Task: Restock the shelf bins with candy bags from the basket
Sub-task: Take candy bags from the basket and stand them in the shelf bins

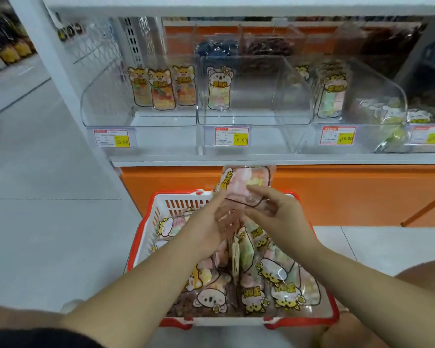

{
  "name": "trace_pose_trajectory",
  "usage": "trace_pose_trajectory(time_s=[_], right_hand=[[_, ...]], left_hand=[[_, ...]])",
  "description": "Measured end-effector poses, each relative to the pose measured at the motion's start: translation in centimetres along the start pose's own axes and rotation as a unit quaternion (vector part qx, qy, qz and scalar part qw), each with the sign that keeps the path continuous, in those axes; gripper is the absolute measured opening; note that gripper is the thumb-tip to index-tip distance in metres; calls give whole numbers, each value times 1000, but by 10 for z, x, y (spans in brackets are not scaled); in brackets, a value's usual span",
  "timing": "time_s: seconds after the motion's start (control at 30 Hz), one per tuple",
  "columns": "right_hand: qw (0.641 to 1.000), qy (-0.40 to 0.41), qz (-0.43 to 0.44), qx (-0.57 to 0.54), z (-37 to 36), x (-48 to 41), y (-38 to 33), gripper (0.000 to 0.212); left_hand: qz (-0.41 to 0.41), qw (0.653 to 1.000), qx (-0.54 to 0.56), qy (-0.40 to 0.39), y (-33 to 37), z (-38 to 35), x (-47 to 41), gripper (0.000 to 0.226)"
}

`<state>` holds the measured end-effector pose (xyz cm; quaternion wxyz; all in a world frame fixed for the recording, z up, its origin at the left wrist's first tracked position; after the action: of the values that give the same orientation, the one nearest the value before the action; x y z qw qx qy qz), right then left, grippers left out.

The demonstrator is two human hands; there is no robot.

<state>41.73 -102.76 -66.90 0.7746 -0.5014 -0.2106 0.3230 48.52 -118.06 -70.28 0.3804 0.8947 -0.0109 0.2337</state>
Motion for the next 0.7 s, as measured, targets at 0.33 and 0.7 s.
trace_pose_trajectory(time_s=[0.33,0.7], right_hand=[[937,-327,-46,113,23,-26,12,14],[718,-383,-60,578,18,-25,125,81]], left_hand=[[-138,989,0,55,12,29,7,47],[-75,992,-50,88,4,38,6,48]])
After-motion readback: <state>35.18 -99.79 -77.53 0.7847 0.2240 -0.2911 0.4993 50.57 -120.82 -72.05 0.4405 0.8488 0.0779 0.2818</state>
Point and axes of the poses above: each hand's wrist, its own x-axis away from the middle knuckle, its own z-axis out of the back of the hand, y = z × x, the point moved 1 cm from there along -x, towards the middle knuckle, and after that the axes turned 9 degrees about -y, right-handed, at the moved point
